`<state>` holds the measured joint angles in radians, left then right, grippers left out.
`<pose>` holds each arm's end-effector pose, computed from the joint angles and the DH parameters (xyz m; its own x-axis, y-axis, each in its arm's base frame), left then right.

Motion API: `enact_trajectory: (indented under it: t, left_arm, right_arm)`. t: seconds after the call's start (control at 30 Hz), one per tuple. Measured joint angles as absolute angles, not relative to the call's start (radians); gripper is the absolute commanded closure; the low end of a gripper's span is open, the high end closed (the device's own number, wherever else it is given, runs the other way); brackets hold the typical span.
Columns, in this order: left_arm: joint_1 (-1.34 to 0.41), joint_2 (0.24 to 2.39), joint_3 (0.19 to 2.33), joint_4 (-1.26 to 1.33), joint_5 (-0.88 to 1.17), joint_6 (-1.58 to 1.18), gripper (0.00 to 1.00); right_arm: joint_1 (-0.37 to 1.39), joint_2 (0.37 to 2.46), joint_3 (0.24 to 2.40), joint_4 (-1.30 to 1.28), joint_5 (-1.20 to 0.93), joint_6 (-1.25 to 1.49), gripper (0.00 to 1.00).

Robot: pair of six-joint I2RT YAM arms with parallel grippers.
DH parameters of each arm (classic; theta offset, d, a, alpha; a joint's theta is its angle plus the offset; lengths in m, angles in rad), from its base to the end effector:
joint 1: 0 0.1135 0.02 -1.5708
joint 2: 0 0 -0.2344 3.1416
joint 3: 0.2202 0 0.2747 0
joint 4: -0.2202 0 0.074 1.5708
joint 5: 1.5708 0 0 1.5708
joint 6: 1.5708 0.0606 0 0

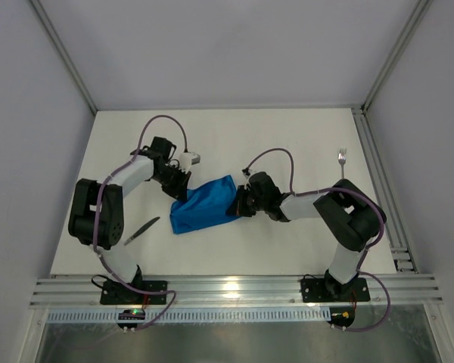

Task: Fold the napkin into a case and place the utensils inside
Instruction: Pick up the 2/3-rectangle-folded napkin from the center of the board, then fold the 2/3-rectangle-folded napkin at the center of the board.

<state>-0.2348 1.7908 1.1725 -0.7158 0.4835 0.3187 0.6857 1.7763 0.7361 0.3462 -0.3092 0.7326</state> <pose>0.3380 -0.1098 0.1117 -0.8001 0.4766 -0.3643 0.5925 0.7228 -0.3557 0.2642 0.2400 0.0579 -0.8925 0.0929 -0.4413 -0.2519 0.7089 0.6588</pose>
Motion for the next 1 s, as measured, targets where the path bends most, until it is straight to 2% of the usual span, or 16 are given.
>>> enact_trajectory:
  t: [0.5,1.0]
  left_arm:
    - [-0.390,1.556,0.956,-0.670,0.458,0.532,0.96]
    - [-0.666,1.408,0.723,-0.529,0.168,0.664,0.92]
  right_arm:
    - [0.685,1.800,0.747,0.366,-0.312,0.795,0.96]
    - [0.685,1.819,0.747,0.403,-0.308,0.865,0.96]
